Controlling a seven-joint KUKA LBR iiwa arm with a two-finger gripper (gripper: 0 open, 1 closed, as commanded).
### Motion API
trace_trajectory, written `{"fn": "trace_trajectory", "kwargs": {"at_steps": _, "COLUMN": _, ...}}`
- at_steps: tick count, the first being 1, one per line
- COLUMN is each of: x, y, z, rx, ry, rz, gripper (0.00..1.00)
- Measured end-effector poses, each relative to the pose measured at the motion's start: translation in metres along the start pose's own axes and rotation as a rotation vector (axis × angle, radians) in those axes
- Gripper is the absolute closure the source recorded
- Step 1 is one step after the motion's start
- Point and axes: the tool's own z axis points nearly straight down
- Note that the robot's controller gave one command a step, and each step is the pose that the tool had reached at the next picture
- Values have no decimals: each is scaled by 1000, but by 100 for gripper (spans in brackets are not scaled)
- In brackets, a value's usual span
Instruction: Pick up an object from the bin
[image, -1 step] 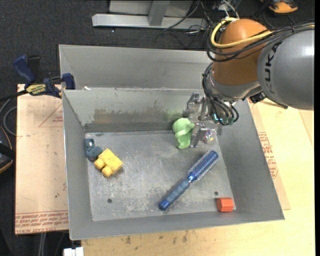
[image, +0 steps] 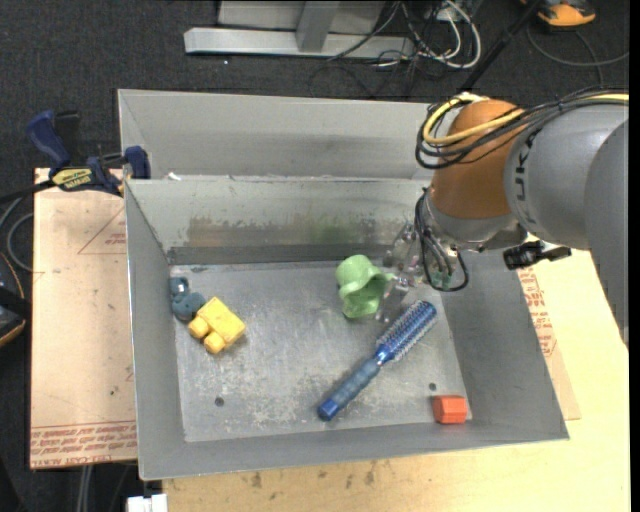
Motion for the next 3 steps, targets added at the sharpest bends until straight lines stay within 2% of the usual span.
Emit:
{"fn": "trace_trajectory", "kwargs": {"at_steps": 1, "x": 11, "y": 22, "z": 40, "rx": -3, "ry": -11, "rz": 142, "gripper": 0}}
{"fn": "trace_trajectory", "kwargs": {"at_steps": 2, "x": 9, "y": 24, "z": 37, "rx": -8, "ry": -20, "rz": 142, "gripper": 100}}
{"fn": "trace_trajectory", "kwargs": {"at_steps": 3, "x": 46, "y": 27, "z": -128, "rx": -6, "ry": -12, "rz": 114, "gripper": 100}}
